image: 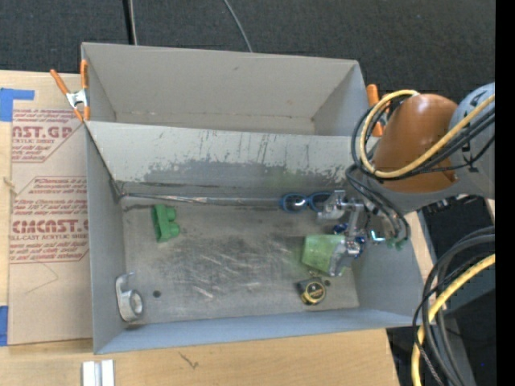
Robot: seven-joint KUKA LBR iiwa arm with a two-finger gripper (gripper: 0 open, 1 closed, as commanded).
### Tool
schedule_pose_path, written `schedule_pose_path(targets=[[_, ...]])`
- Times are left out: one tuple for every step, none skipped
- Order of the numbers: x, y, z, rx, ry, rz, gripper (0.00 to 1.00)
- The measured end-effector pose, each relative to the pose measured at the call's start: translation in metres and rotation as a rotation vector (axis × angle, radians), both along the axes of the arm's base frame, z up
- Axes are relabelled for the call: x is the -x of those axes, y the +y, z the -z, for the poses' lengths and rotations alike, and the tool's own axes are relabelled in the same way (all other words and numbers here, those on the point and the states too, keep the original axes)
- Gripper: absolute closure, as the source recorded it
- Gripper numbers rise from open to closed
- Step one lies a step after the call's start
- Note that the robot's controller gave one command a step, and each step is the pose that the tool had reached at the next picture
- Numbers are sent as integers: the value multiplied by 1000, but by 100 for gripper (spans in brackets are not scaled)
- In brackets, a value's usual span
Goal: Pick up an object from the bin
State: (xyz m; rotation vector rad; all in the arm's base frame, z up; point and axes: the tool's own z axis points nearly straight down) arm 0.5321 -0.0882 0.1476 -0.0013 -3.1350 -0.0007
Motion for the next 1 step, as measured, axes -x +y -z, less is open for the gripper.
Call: schedule_pose_path(targets=[[-14,1,75,0,-14,-480,0]])
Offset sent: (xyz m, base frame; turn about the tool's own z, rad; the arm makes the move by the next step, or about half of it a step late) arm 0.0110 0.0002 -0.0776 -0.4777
